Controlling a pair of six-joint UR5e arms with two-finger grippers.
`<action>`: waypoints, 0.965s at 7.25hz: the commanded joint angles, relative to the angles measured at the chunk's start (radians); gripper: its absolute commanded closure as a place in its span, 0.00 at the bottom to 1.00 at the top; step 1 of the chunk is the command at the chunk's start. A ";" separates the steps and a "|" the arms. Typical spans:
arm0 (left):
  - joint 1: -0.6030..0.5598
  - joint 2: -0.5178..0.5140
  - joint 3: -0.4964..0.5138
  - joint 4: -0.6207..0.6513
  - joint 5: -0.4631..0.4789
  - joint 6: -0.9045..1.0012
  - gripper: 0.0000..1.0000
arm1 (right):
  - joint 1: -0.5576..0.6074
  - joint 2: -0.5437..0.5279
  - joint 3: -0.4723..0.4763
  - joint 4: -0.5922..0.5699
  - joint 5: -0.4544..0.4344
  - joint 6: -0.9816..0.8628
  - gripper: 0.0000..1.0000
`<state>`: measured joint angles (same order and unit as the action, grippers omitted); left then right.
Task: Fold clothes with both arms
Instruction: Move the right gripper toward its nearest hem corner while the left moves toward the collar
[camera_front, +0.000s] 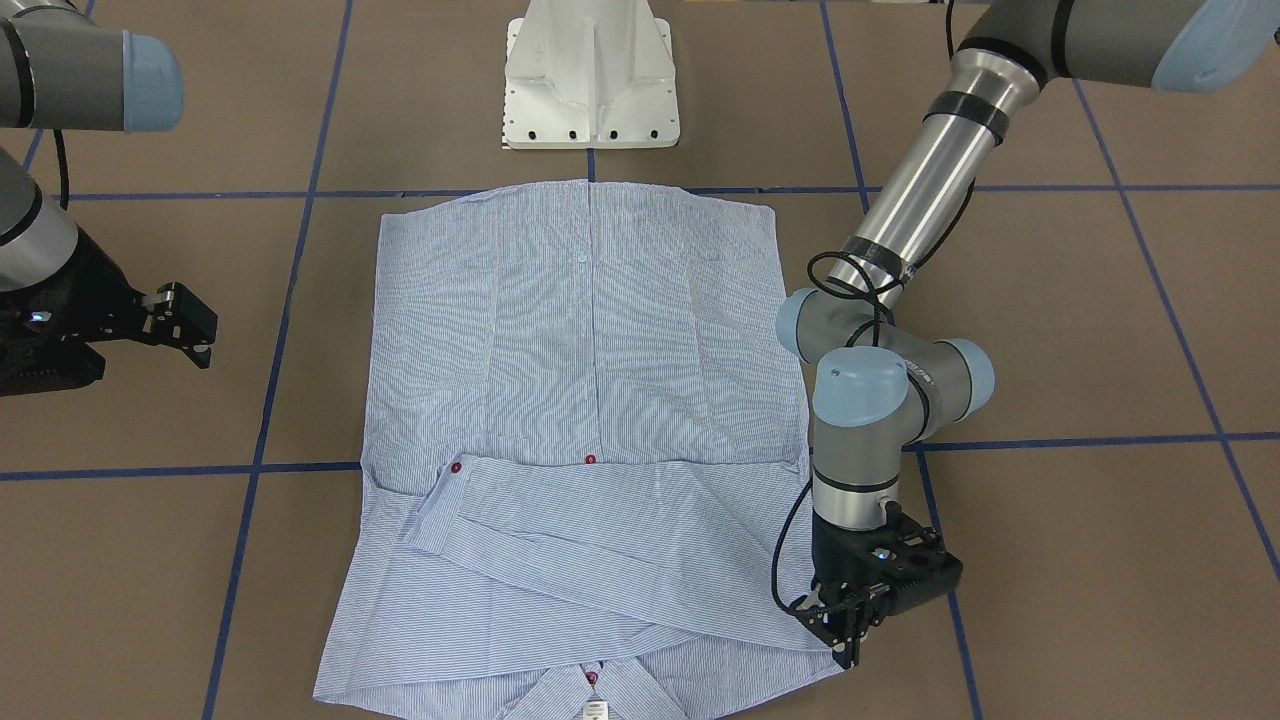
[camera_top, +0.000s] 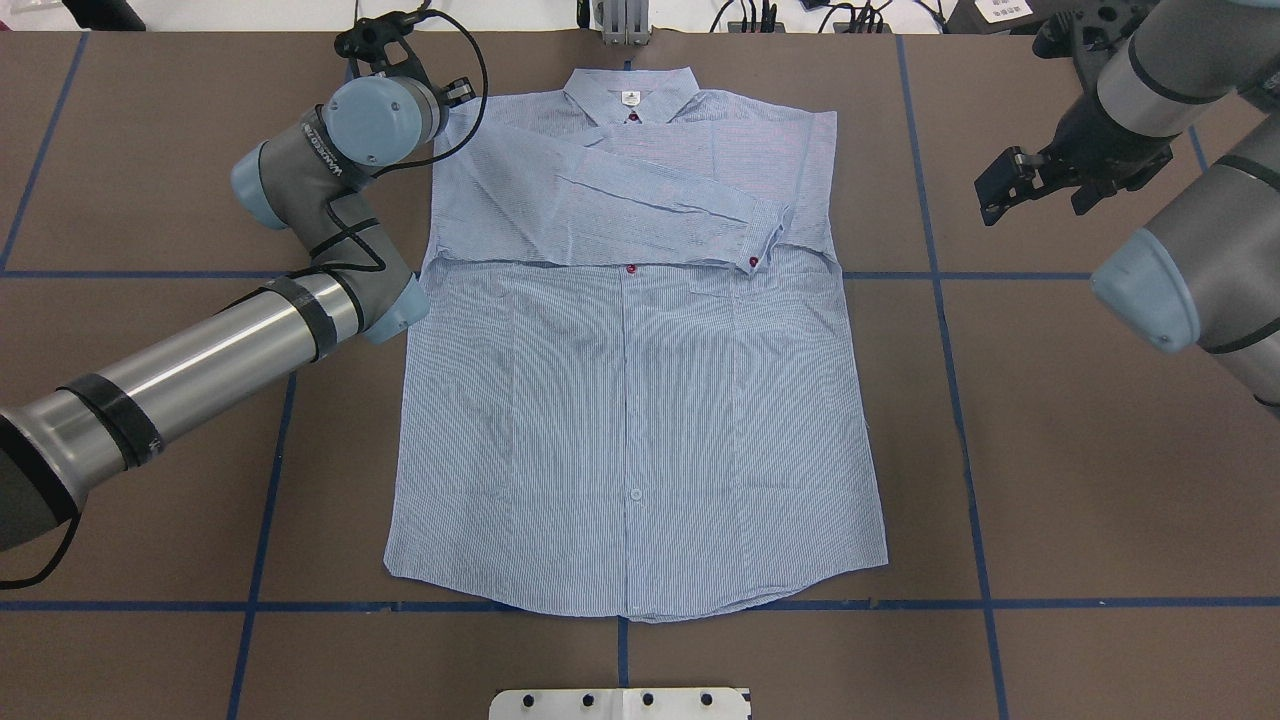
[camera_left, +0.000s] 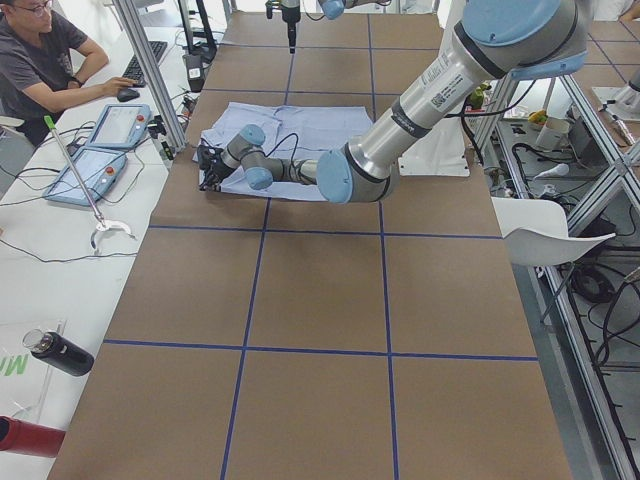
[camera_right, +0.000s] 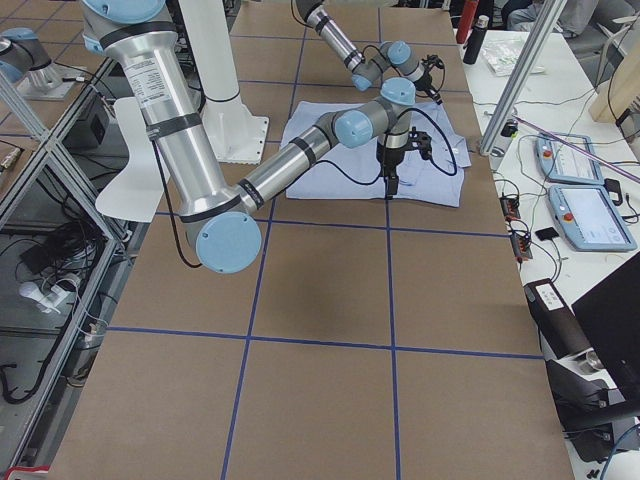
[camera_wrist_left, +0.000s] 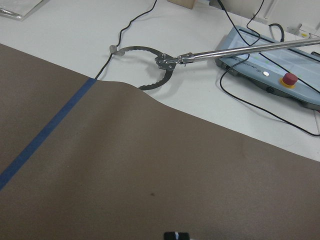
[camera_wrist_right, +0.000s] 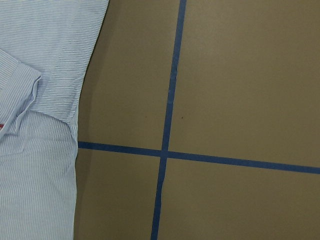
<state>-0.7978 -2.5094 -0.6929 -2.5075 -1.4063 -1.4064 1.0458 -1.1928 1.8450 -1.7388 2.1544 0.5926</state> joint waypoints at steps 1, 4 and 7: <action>-0.033 0.003 -0.086 0.024 -0.022 0.038 0.01 | 0.000 -0.002 0.005 0.002 0.012 0.001 0.00; -0.089 0.122 -0.337 0.125 -0.298 0.057 0.01 | -0.022 -0.071 0.055 0.121 0.064 0.102 0.00; -0.095 0.388 -0.734 0.257 -0.511 0.104 0.01 | -0.179 -0.229 0.095 0.491 0.045 0.414 0.00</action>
<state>-0.8915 -2.2549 -1.2524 -2.2725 -1.8437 -1.3299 0.9300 -1.3670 1.9335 -1.3851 2.2068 0.8896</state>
